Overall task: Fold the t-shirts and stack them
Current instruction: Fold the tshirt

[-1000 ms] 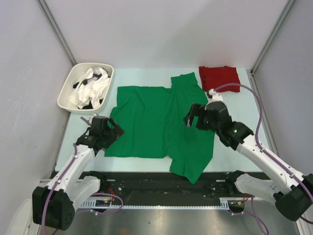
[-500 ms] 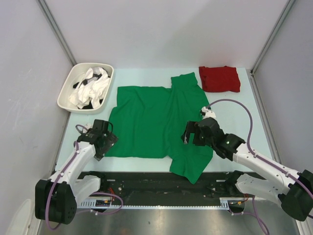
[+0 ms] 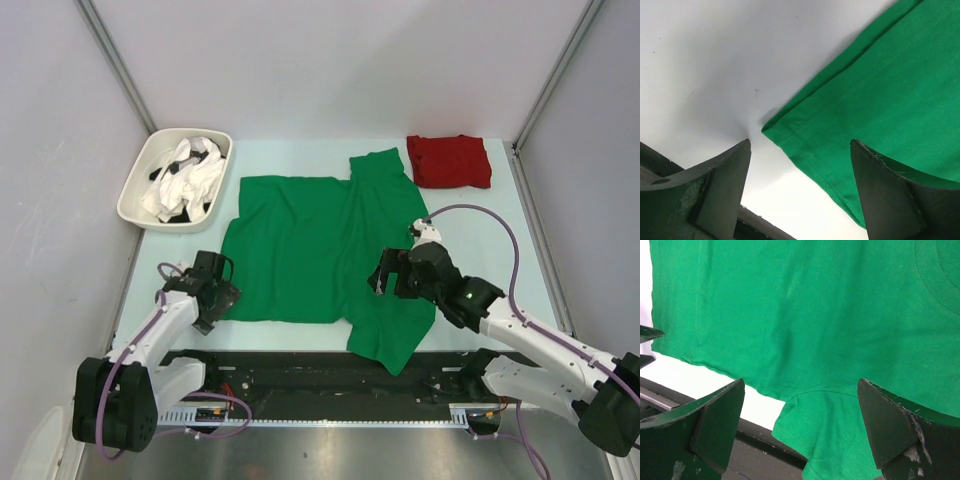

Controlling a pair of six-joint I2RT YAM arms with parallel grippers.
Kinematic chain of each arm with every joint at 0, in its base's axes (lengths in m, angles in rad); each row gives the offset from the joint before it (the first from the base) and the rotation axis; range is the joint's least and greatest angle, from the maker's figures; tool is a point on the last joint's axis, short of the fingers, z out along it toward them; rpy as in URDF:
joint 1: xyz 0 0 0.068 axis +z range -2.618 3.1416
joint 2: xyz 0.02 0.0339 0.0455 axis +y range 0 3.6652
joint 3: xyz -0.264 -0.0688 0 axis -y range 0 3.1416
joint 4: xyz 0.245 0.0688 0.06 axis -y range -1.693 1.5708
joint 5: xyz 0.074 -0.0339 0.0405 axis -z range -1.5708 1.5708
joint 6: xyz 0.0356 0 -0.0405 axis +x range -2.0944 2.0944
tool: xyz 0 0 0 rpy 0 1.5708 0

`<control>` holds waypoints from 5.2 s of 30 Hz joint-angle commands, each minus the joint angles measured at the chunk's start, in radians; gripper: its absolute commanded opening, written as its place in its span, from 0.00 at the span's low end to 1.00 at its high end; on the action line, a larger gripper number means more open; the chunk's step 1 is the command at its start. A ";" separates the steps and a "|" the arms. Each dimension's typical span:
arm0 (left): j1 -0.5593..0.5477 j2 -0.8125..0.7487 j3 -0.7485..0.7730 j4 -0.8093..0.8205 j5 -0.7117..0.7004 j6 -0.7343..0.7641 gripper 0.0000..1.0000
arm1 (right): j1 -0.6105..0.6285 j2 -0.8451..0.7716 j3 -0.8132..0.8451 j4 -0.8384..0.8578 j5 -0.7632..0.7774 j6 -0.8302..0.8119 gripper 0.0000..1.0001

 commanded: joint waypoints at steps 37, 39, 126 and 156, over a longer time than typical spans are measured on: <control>0.111 -0.027 0.116 0.183 0.170 0.149 0.00 | 0.007 -0.165 -0.163 -0.348 -0.036 0.348 0.98; 0.114 -0.026 0.106 0.208 0.192 0.154 0.00 | 0.008 -0.203 -0.181 -0.389 -0.059 0.393 0.97; 0.122 -0.437 0.054 0.055 0.398 0.264 0.00 | 0.077 -0.487 0.244 -0.691 0.432 0.307 0.00; 0.113 -0.054 0.188 0.249 0.301 0.260 0.00 | -0.232 -0.148 0.199 -0.222 0.064 -0.056 0.00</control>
